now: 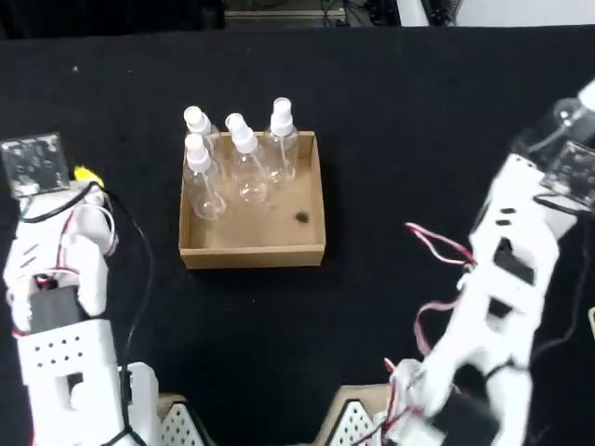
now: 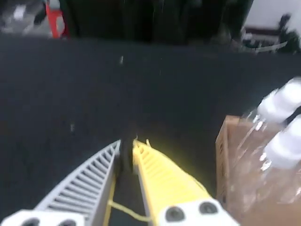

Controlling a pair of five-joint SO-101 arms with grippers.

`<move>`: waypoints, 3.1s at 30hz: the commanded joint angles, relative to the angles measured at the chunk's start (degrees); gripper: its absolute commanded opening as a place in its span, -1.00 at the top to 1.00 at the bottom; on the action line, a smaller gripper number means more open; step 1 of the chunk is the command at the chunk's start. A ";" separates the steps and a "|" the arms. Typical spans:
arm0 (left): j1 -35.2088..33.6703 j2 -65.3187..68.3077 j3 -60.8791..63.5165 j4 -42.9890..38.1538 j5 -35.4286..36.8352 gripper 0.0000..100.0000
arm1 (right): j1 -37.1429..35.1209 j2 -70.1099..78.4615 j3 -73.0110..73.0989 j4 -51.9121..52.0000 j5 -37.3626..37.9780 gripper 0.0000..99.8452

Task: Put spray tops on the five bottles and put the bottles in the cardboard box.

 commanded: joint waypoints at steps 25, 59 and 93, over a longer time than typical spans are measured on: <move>-0.13 -1.05 26.24 -21.45 4.75 0.94 | 6.42 57.10 -11.38 -53.71 6.68 0.97; -0.13 -1.05 26.24 -21.45 4.75 0.94 | 0.62 57.45 -11.21 -53.63 11.16 0.61; -0.13 -1.05 26.33 -21.45 4.75 0.94 | 5.27 66.77 -22.81 -53.45 12.40 0.61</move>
